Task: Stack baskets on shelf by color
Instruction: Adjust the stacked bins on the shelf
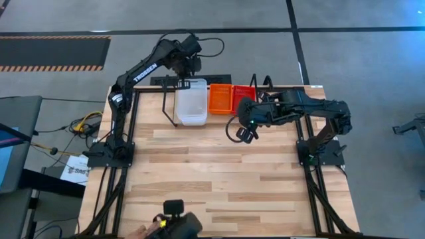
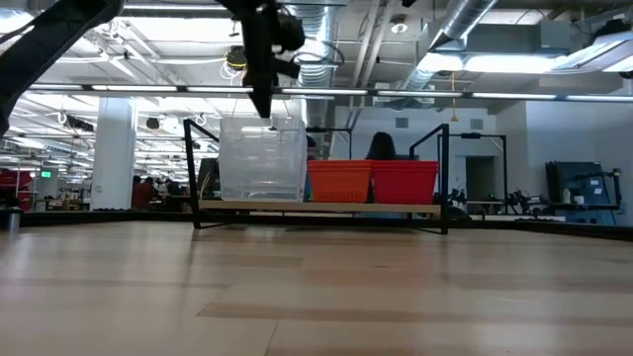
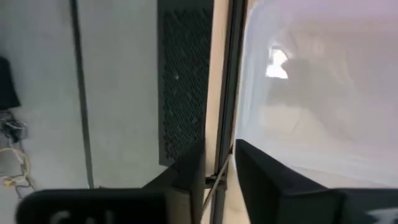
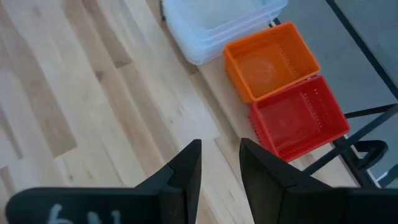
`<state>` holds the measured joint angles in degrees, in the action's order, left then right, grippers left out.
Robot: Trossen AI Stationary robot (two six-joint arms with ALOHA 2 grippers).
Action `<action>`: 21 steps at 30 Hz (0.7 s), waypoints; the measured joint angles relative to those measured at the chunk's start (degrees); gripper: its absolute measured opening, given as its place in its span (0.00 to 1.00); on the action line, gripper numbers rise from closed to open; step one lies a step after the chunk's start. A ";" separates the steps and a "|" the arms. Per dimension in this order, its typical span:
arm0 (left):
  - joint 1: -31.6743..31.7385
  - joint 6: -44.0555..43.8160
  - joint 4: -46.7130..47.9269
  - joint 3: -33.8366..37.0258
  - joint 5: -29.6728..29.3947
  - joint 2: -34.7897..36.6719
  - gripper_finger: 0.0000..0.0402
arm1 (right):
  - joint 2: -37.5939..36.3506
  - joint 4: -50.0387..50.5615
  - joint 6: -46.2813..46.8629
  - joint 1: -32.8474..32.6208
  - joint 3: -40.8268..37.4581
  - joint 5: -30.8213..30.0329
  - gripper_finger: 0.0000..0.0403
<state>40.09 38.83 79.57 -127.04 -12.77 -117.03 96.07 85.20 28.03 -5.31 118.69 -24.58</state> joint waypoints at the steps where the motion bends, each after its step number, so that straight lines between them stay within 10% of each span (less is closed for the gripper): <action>1: -0.58 -0.84 0.69 -1.10 -0.18 0.37 0.17 | 0.00 0.01 -0.02 0.38 0.00 -0.04 0.31; 11: -7.80 -18.50 10.79 -6.37 -2.30 9.64 0.01 | 2.61 5.02 1.19 7.21 -0.11 0.19 0.29; 21: -14.98 -28.96 10.51 -5.12 -6.85 26.14 0.00 | 0.89 4.70 -5.21 16.91 -9.21 -6.15 0.02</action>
<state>25.11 9.86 90.08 -132.16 -19.62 -90.89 96.97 89.90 22.82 11.60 109.49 -30.73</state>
